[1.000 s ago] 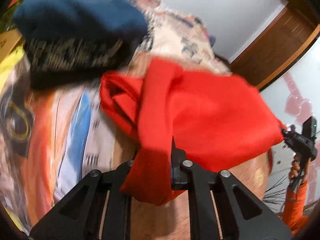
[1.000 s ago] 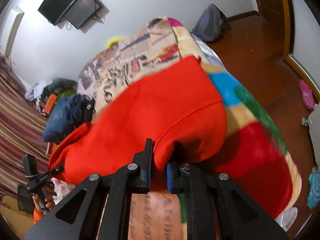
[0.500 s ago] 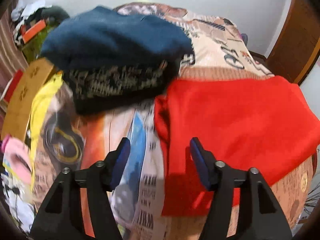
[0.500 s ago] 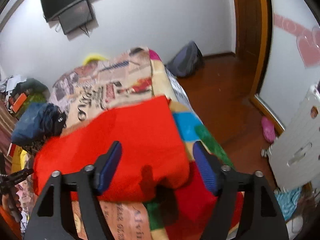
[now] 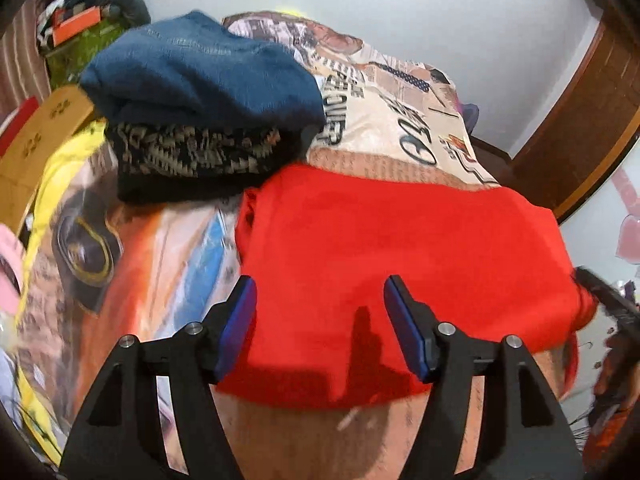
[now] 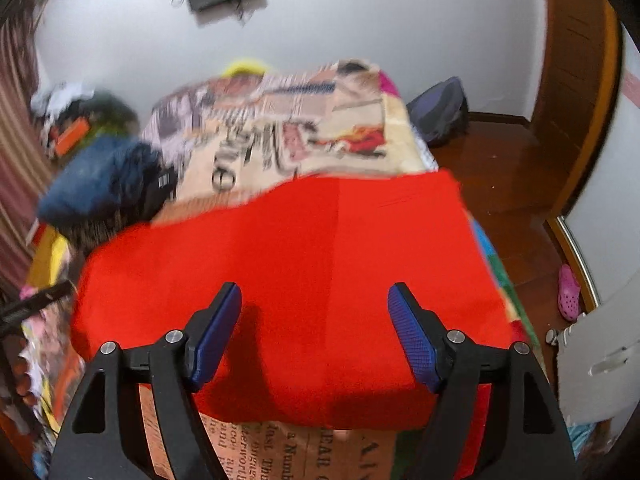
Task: Fold large clothes
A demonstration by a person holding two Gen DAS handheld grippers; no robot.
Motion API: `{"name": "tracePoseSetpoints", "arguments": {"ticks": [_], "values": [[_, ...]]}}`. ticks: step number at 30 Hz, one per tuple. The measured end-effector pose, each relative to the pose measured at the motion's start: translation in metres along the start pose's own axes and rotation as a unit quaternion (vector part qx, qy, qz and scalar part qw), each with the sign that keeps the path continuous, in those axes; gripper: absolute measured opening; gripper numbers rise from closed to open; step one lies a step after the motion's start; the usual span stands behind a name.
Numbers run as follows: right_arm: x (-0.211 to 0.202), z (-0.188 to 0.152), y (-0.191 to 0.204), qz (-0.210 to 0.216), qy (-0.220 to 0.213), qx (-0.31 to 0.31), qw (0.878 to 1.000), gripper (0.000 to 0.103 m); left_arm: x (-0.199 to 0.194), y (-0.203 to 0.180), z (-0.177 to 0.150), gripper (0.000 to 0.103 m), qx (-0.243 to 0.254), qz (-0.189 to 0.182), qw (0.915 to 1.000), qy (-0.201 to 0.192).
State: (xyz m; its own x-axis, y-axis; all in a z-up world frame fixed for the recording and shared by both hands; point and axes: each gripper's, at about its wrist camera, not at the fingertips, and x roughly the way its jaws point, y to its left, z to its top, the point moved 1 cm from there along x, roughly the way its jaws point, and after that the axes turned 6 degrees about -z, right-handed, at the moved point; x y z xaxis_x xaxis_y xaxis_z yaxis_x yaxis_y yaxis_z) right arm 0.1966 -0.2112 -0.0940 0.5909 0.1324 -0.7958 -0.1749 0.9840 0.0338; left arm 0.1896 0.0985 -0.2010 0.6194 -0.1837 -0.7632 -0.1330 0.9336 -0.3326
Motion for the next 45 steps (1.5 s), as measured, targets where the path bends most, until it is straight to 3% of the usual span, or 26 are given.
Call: {"name": "tracePoseSetpoints", "arguments": {"ticks": [3,7,13,16,21,25,28,32,37,38,42,45], "values": [[0.011,-0.011,0.002,-0.015,0.005,-0.001,1.0,0.076,-0.003,-0.001,-0.015,0.065,-0.025,-0.004,0.9997,-0.001],[0.014,-0.016,-0.009,-0.002,0.011,0.033,0.999,0.082,0.002,-0.005,-0.03,0.065,-0.035,-0.004,0.9993,0.012],[0.012,-0.018,-0.007,-0.012,0.008,0.025,1.0,0.083,0.006,0.015,-0.047,0.065,-0.114,-0.05,0.9914,0.039],[0.012,-0.02,-0.007,-0.013,0.005,0.026,1.0,0.083,0.007,0.037,-0.059,0.065,-0.18,-0.087,0.9783,0.053],[0.014,-0.02,-0.01,-0.007,0.007,0.033,0.999,0.083,0.015,0.055,-0.074,0.065,-0.249,-0.142,0.9557,0.068],[0.014,-0.02,-0.01,-0.008,0.007,0.031,0.999,0.083,0.021,0.057,-0.068,0.083,-0.287,-0.174,0.9405,0.055],[0.014,-0.019,-0.01,-0.007,0.008,0.032,0.999,0.084,0.032,0.057,-0.057,0.083,-0.298,-0.196,0.9328,0.054],[0.015,-0.019,-0.01,-0.005,0.009,0.032,0.999,0.084,0.055,0.056,-0.039,0.083,-0.315,-0.245,0.9154,0.052],[0.016,-0.019,-0.009,-0.005,0.011,0.033,0.999,0.085,0.079,0.061,-0.016,0.083,-0.334,-0.269,0.9032,0.014],[0.016,-0.019,-0.009,-0.004,0.011,0.032,0.999,0.085,0.082,0.061,-0.013,0.083,-0.332,-0.267,0.9048,0.006],[0.019,-0.018,-0.009,0.0,0.015,0.03,0.999,0.086,0.088,0.057,0.006,0.074,-0.297,-0.205,0.9323,-0.024],[0.02,-0.018,-0.011,0.004,0.019,0.032,0.999,0.087,0.092,0.048,0.018,0.035,-0.273,-0.162,0.9482,-0.015]]}}
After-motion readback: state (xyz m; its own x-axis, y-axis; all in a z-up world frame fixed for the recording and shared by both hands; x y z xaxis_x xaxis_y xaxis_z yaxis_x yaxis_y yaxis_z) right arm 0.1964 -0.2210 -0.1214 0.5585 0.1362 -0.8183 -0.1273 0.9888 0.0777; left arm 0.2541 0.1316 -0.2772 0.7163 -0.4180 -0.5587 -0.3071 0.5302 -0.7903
